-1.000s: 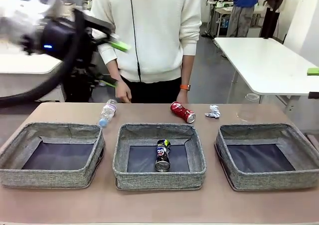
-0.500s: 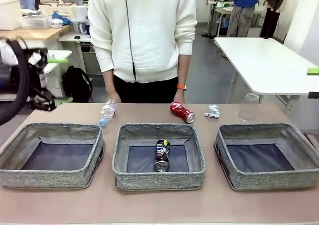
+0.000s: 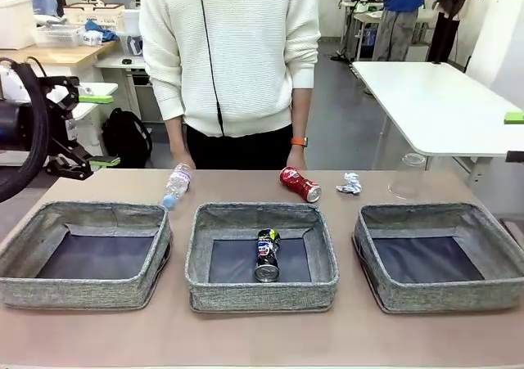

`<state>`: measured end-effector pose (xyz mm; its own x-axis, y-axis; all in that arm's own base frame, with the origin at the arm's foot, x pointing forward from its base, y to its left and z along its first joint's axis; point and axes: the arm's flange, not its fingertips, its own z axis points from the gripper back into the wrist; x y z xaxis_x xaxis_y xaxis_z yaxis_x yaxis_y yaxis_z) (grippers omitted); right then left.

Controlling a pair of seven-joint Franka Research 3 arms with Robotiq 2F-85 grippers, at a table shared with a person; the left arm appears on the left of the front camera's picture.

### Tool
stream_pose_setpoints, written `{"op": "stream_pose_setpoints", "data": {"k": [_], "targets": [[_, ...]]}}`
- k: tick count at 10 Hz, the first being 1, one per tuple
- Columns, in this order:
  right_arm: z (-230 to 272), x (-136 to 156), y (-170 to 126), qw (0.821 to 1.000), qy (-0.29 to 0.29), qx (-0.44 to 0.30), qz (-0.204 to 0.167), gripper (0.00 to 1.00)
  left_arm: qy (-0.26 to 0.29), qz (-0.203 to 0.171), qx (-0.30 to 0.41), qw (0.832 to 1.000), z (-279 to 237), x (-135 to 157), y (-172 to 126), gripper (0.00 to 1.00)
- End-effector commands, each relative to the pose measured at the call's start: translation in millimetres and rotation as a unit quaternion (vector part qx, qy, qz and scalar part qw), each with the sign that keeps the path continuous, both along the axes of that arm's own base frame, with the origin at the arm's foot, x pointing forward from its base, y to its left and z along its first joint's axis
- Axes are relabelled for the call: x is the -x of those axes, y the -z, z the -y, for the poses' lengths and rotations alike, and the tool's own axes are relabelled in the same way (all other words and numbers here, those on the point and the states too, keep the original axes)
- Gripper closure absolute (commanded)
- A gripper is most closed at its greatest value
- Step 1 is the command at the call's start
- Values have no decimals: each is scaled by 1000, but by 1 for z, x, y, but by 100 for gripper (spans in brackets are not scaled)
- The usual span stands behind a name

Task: Sort the waste into the appropriate baskets.
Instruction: Pick up the waste item pointed out by the person.

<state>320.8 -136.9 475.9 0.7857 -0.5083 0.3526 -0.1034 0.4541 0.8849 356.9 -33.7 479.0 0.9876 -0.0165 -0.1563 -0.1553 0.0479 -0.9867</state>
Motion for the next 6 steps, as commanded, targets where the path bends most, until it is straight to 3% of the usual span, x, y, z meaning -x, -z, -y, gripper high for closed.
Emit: {"op": "stream_pose_setpoints", "data": {"k": [1,6], "targets": [[0,-4,0,1000,-1,-3,20,0,0,-5,11,1000,1,1,0,0],[0,-4,0,1000,-1,-3,20,0,0,-5,11,1000,1,1,0,0]]}}
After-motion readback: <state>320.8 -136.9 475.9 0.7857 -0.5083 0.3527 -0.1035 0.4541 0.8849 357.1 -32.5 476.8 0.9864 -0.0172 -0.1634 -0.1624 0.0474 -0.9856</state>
